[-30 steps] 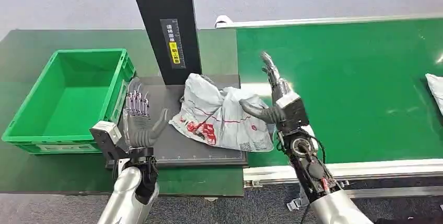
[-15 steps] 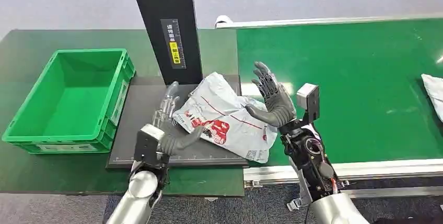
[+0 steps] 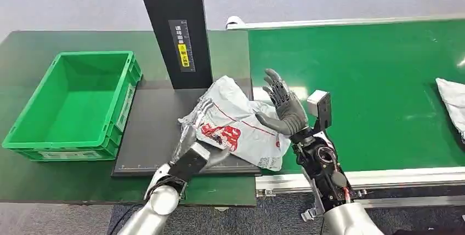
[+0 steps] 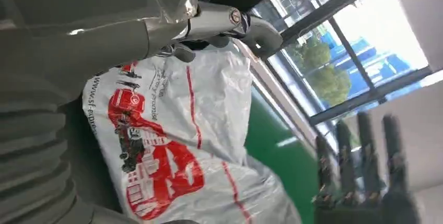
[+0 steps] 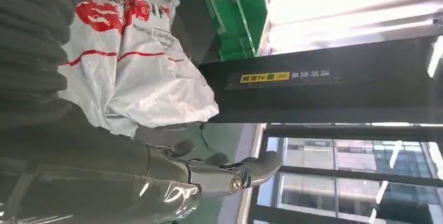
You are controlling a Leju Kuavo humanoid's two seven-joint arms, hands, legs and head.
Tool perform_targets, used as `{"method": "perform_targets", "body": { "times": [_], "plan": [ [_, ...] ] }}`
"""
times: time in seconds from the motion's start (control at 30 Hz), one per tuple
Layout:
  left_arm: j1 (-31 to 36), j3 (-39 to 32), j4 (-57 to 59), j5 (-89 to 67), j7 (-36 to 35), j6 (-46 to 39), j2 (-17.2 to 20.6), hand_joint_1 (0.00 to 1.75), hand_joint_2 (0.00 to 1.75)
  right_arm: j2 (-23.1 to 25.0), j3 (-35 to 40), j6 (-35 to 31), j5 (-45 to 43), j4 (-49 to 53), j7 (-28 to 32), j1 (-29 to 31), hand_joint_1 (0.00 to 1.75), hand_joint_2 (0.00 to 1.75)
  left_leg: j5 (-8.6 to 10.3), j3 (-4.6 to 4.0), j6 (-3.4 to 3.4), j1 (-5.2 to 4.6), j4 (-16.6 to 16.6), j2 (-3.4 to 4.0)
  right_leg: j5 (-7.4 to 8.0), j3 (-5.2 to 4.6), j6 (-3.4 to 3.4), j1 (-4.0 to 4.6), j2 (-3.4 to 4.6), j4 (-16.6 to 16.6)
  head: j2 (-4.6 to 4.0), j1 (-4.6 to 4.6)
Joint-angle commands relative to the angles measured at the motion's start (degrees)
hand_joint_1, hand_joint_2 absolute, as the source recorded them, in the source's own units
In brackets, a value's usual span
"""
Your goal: Moved the parcel from conveyor to table for the left to box.
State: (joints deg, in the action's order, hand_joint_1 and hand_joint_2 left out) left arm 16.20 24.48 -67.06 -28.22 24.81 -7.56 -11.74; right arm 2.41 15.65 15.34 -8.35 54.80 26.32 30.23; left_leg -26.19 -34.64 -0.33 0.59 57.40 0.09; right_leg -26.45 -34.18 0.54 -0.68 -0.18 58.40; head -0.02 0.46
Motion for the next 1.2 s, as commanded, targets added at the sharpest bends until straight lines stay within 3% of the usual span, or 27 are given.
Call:
{"method": "perform_targets", "body": {
  "times": [0.03,0.13,0.17,0.33,0.63,1.1,1.2],
  "plan": [
    [3.5,-0.4,6.5,3.0,3.0,5.9,-3.2,0.0,1.75,0.5,-5.4,-7.1,5.4,11.9,3.0,-2.7,0.0,1.75,-0.02,0.06,0.02,-0.01,0.0,-0.15,-0.07,0.11,-0.03,0.0,-0.14,0.0,0.0,0.0],
    [6.7,-0.2,13.1,5.1,0.5,5.7,-7.4,0.0,1.75,0.7,-6.4,-7.4,5.1,11.6,1.9,-2.2,0.0,1.75,-0.01,0.05,0.02,-0.01,0.0,-0.18,-0.05,0.12,-0.02,0.0,-0.16,0.0,0.0,-0.02],
    [9.0,2.5,16.8,4.9,-1.4,1.6,-8.3,0.0,1.75,0.8,-6.7,-7.7,5.0,11.1,1.9,-1.9,0.0,1.75,0.01,0.0,0.02,0.0,0.0,-0.15,-0.02,0.06,-0.01,0.01,-0.14,0.0,0.0,0.0],
    [19.3,19.5,27.3,11.5,-9.8,-10.3,-8.3,0.0,1.75,2.2,-6.4,-8.1,6.5,11.2,1.3,-2.0,0.0,1.75,0.05,0.01,0.02,0.0,0.0,-0.24,-0.01,0.08,-0.01,-0.01,-0.25,0.0,0.0,-0.04],
    [25.4,31.6,36.5,9.9,-23.8,-9.7,-8.3,0.0,1.75,3.6,-6.4,-8.6,7.6,13.1,-0.3,-3.2,0.0,1.75,-0.01,0.16,0.0,0.0,-0.1,-0.09,0.0,0.18,-0.03,0.0,-0.09,-0.1,0.02,-0.02],
    [25.4,31.8,36.7,10.2,-23.7,-9.9,-8.3,0.0,1.75,3.7,-6.4,-8.7,7.6,13.1,-0.4,-3.3,0.0,1.75,-0.02,0.1,0.01,0.01,0.0,0.03,0.03,0.12,-0.02,0.0,0.03,-0.1,0.0,0.0],
    [25.8,36.2,39.3,8.1,-27.5,-4.2,-8.3,0.0,1.75,3.8,-6.1,-7.9,8.1,13.5,-1.0,-3.3,0.0,1.75,-0.02,0.13,0.01,0.01,0.0,0.01,0.02,0.15,-0.03,0.0,0.01,-0.1,0.0,0.0]
  ]
}}
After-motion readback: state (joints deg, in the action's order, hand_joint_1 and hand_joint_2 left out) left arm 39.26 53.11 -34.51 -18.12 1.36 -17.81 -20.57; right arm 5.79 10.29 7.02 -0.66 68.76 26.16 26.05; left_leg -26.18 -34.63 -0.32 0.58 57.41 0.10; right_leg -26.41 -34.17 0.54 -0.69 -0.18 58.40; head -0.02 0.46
